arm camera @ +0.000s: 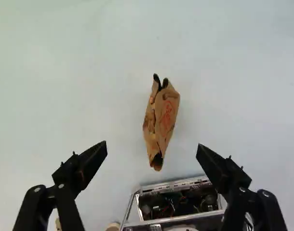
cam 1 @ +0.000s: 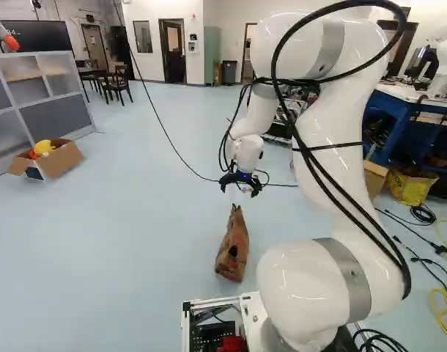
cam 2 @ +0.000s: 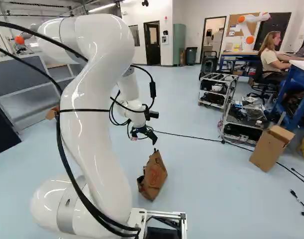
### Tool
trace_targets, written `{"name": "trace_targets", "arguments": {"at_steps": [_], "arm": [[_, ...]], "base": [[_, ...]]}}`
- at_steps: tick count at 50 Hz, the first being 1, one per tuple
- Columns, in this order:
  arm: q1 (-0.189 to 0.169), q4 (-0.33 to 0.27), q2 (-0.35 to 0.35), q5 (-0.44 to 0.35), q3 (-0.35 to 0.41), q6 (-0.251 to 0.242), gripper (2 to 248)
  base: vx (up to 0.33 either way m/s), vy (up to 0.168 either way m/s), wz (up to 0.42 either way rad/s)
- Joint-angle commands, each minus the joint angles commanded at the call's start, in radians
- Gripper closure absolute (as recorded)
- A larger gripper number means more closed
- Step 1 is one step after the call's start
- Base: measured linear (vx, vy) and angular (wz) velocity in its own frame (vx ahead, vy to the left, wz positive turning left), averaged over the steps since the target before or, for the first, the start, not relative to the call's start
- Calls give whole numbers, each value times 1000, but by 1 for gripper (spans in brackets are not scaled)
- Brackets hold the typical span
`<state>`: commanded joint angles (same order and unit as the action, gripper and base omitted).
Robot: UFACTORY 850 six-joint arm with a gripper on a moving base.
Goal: Pick up the grocery bag from the ground
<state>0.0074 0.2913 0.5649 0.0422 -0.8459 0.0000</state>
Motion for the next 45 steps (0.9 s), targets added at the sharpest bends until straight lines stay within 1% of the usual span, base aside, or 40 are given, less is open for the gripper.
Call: {"name": "trace_targets", "arguments": {"at_steps": [6,11,45], "arm": [[0,16,25,48,-13,0,3],[0,22,46,64,-24,0,3],[13,25,188,70,-103,0,3]], "base": [[0,0,0],[0,0,0],[0,0,0]]}}
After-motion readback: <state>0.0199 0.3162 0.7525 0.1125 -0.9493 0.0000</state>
